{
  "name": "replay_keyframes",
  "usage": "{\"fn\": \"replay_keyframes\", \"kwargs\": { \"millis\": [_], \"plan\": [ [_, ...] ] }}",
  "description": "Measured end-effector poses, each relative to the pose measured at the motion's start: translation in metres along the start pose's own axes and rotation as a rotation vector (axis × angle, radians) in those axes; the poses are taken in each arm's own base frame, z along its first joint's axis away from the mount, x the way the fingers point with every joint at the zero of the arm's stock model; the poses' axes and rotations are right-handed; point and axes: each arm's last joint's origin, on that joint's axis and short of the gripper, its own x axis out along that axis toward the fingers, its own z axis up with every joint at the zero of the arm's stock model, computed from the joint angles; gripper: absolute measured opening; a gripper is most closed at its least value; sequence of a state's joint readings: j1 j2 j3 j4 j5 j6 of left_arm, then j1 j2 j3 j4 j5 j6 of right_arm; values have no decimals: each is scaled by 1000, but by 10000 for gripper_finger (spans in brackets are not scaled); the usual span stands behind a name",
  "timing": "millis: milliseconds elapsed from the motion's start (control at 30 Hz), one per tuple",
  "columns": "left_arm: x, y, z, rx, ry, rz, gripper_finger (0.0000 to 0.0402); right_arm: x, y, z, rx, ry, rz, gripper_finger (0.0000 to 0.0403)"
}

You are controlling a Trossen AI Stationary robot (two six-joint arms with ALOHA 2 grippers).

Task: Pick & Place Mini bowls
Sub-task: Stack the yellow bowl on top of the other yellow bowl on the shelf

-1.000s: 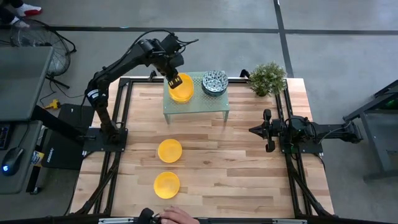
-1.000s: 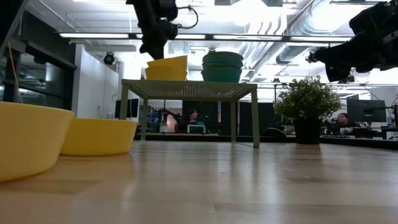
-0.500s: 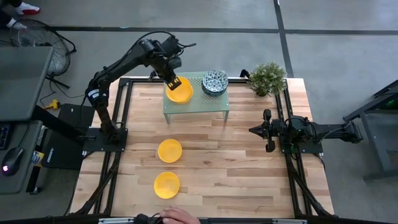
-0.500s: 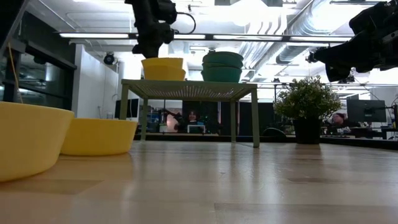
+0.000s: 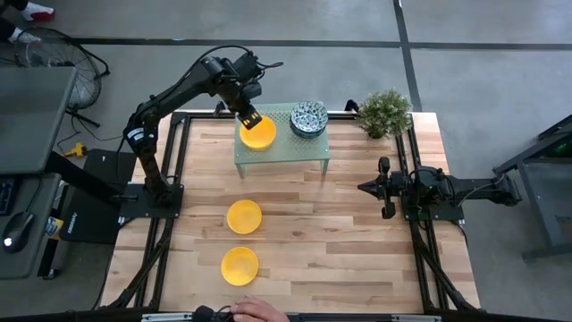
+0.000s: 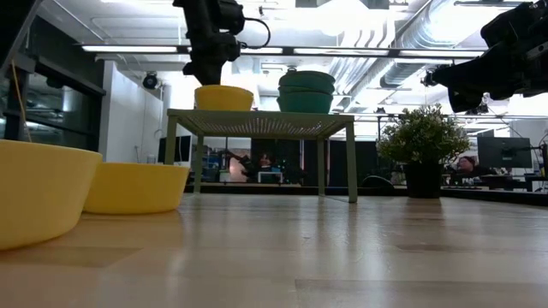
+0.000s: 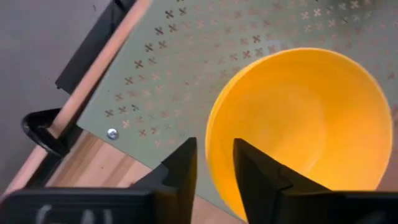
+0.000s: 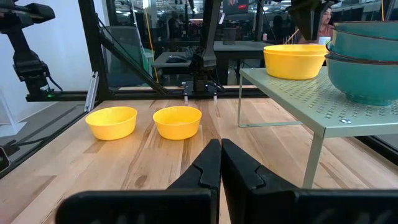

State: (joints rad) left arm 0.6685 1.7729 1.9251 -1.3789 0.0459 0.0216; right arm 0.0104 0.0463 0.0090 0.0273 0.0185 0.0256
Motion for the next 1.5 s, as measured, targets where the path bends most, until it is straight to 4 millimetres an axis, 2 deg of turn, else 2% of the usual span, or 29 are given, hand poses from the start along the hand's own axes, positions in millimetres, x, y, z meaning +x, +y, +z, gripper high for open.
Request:
{"fn": "replay_keyframes", "kwargs": {
  "millis": [167, 333, 500, 633, 833, 1167, 1500],
  "plan": [
    [-2, 0, 3, 2, -30, 31, 135, 0, 0, 0, 0, 0, 0, 0],
    [-27, 0, 6, 15, -87, 74, 137, 0, 0, 0, 0, 1, 10, 0],
    [-55, -21, 3, 93, -131, 138, 131, 0, 0, 0, 0, 1, 10, 0],
    [-62, -40, -9, 113, -51, 135, 131, 0, 1, 0, 0, 2, 24, 0],
    [-68, -68, -21, 83, -72, 75, 130, 0, 1, 0, 0, 2, 39, 0],
    [-65, -90, -63, -11, 10, 43, 130, 0, 2, 0, -4, 1, 80, 0],
    [-48, -105, -115, -133, 81, 24, 130, 0, 2, 0, -1, 1, 78, 0]
  ]
}}
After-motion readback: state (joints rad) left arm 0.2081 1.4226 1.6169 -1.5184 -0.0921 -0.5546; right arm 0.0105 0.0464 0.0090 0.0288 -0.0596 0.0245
